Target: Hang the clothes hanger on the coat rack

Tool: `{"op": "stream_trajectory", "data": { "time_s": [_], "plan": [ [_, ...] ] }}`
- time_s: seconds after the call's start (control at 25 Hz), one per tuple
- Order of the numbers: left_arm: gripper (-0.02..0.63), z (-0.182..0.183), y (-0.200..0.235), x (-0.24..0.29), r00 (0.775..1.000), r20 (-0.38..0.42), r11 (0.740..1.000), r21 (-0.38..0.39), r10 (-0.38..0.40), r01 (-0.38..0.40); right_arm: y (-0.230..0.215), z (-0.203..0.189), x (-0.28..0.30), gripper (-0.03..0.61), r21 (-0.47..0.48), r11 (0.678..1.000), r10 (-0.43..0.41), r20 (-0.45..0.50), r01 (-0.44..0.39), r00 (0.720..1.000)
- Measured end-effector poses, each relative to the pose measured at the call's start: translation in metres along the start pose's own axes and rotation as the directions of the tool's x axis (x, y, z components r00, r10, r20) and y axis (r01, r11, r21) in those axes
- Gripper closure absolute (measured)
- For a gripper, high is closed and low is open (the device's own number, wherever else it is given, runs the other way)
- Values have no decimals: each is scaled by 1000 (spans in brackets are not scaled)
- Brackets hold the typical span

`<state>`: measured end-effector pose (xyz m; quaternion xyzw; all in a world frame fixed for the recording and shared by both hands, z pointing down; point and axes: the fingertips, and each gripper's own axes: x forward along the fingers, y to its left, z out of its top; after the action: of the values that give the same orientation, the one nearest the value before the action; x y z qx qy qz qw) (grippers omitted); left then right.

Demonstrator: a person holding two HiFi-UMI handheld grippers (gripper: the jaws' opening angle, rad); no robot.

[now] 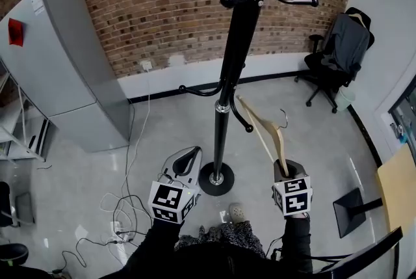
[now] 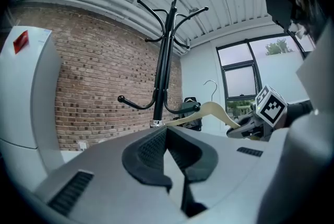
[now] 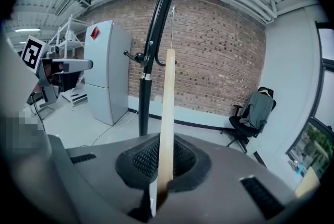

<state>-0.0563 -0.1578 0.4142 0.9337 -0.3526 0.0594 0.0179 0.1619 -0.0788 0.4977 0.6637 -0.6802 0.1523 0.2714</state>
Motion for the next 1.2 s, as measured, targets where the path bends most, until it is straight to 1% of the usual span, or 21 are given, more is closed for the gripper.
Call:
{"op": "stream_trajectory", "data": {
  "time_s": [0.28, 0.44, 0.6, 0.72, 0.88, 1.08, 1.2],
  "plan": [
    [606, 10, 9, 26, 995, 7, 995, -5, 96, -96, -20, 30, 36, 565, -92, 992, 88, 17, -86, 996],
    [606, 19, 18, 36, 985, 26, 985, -18, 169, -169, -28, 48, 57, 565, -146, 979, 144, 17, -140, 989],
    [606, 17, 24, 49, 974, 23, 974, -27, 227, -226, -35, 60, 80, 565, -190, 964, 194, 16, -187, 981],
    [606, 17, 28, 52, 962, 26, 962, -31, 273, -272, -38, 66, 95, 565, -211, 951, 234, 13, -226, 972],
    [606, 19, 41, 52, 941, 30, 941, -43, 338, -337, -35, 75, 115, 565, -244, 929, 285, -7, -278, 959],
    [606, 16, 47, 53, 917, 29, 917, -60, 397, -395, -30, 85, 144, 565, -290, 897, 340, -26, -333, 940],
    [606, 14, 51, 49, 903, 21, 902, -58, 429, -427, -27, 89, 160, 565, -307, 883, 363, -35, -355, 931]
  ]
}}
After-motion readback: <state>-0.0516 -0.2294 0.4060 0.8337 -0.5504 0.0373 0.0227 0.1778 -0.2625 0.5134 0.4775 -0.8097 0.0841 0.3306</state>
